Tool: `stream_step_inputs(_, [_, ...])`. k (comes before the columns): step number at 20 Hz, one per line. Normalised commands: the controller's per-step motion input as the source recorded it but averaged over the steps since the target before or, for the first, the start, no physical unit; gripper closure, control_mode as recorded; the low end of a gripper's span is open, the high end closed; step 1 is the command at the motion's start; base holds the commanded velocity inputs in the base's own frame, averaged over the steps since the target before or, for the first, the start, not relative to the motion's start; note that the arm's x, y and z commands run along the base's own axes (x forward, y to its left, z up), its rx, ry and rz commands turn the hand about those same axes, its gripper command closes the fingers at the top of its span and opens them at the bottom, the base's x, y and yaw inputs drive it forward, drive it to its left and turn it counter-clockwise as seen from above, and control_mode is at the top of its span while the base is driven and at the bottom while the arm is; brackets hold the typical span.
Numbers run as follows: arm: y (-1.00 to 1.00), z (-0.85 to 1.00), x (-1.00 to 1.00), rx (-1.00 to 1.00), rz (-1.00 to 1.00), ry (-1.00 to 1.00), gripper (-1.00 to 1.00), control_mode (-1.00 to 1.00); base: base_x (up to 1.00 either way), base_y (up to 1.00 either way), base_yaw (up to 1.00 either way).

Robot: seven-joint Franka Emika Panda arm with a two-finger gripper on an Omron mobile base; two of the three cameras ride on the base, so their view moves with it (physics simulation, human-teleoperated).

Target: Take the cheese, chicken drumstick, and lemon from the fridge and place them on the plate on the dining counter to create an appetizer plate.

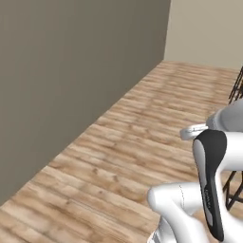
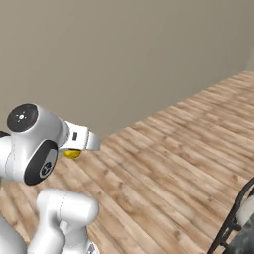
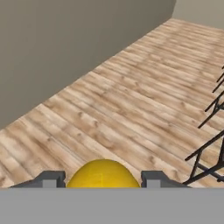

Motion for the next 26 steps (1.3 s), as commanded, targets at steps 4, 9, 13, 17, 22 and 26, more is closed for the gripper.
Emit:
stream_step_inputs(4, [0.00, 0.00, 0.00, 0.00, 0.00, 0.00, 1.00, 1.00, 0.69, 0.01, -0.42])
stream_step_inputs(9, [0.00, 0.00, 0.00, 0.00, 0.00, 0.00, 1.00, 1.00, 0.86, 0.02, -0.40])
stream_step_inputs(13, [0.00, 0.00, 0.00, 0.00, 0.00, 0.00, 1.00, 1.00, 1.00, 0.19, -0.37])
stream_step_inputs(17, [0.00, 0.00, 0.00, 0.00, 0.00, 0.00, 1.00, 1.00, 1.00, 0.29, -0.35])
stream_step_inputs(22, [0.00, 0.00, 0.00, 0.00, 0.00, 0.00, 1.00, 1.00, 1.00, 0.26, -0.35])
stream_step_inputs(26, [0.00, 0.00, 0.00, 0.00, 0.00, 0.00, 1.00, 1.00, 1.00, 0.19, -0.34])
